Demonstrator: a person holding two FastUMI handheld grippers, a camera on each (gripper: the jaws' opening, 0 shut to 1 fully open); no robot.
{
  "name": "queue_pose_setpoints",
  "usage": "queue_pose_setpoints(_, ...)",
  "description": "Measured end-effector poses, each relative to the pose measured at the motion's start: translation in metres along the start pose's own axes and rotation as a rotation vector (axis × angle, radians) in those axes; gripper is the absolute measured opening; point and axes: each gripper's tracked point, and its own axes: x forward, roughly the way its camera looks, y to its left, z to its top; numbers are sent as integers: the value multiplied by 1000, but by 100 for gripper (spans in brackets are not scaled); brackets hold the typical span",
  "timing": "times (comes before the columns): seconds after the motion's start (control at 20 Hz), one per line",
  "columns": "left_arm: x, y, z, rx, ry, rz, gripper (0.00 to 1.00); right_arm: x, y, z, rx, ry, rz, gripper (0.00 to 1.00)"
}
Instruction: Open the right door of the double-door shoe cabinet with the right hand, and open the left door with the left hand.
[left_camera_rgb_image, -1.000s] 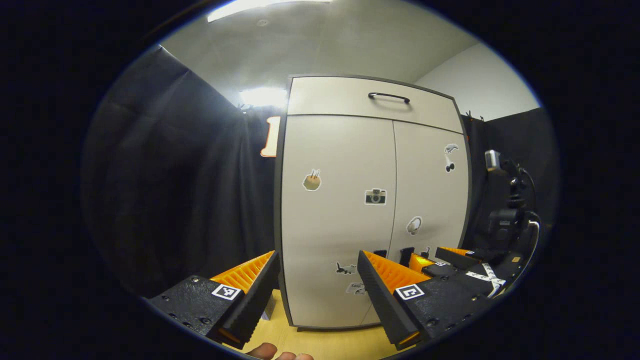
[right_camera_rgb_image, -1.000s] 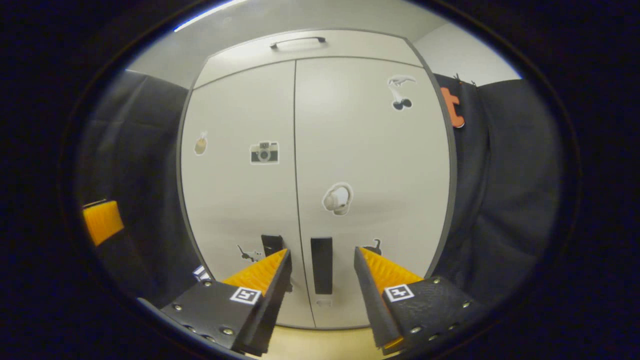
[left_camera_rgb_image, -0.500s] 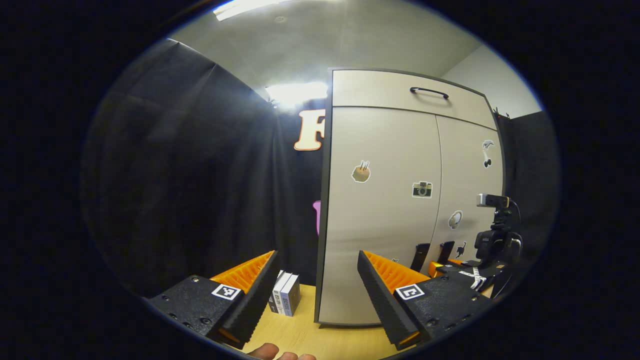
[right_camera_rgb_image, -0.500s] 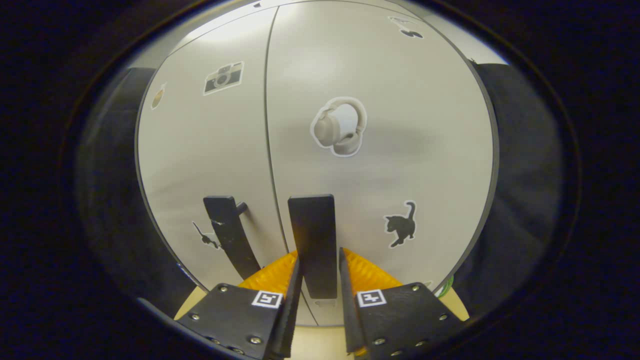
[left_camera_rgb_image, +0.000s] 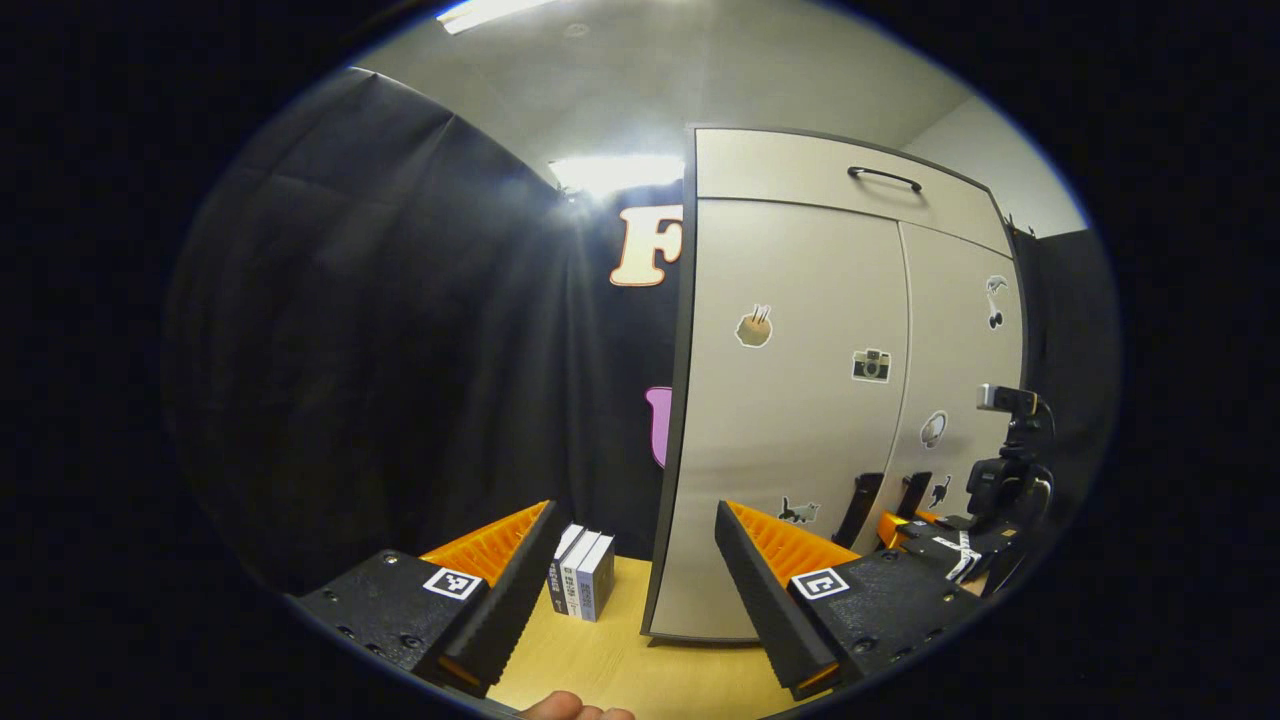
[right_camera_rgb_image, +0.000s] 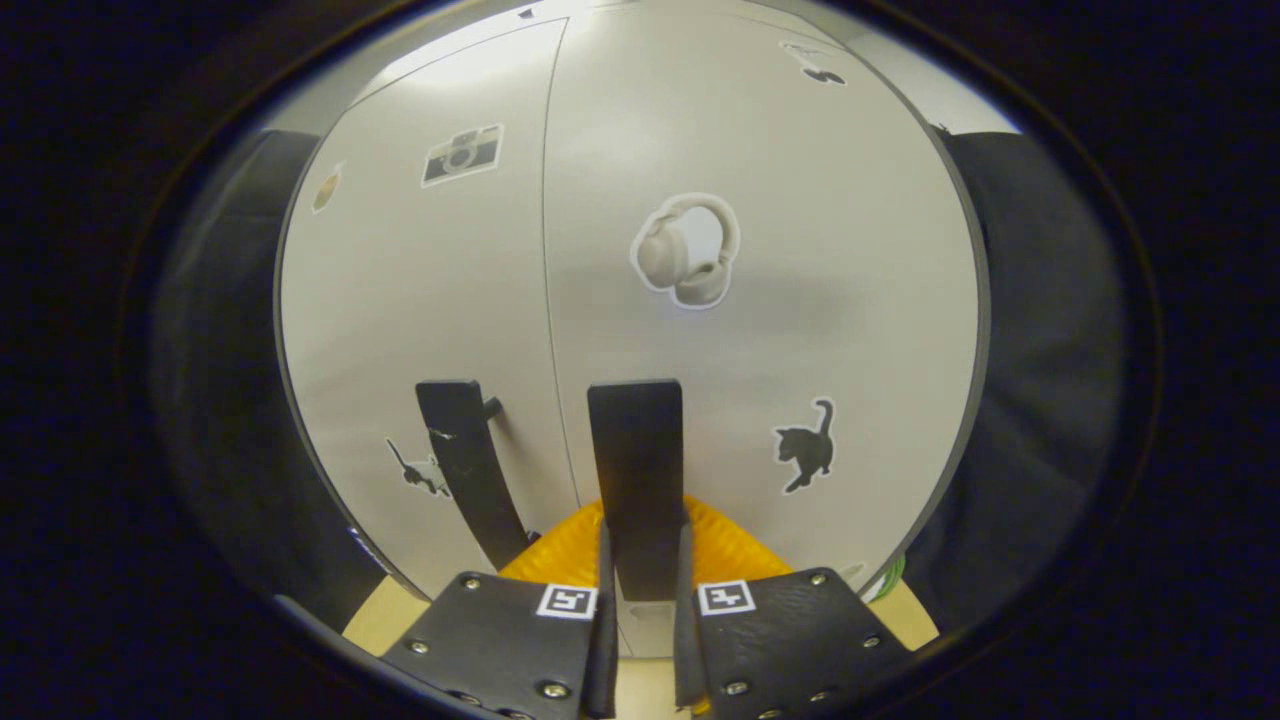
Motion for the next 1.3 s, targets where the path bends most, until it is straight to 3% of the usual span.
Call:
queue_pose_setpoints(0.5, 7, -54, -20, 18, 28, -134, 96, -20, -7, 1, -40, -8, 131, 22)
queue_pose_setpoints(1.0, 43, -146, -62, -3, 45, -331, 94, -48, -29, 2, -64, -4, 286, 22)
queue_pose_setpoints(1.3, 65, -181, -68, -2, 18, -385, 97, -62, -47, 4, -65, 3, 337, 22)
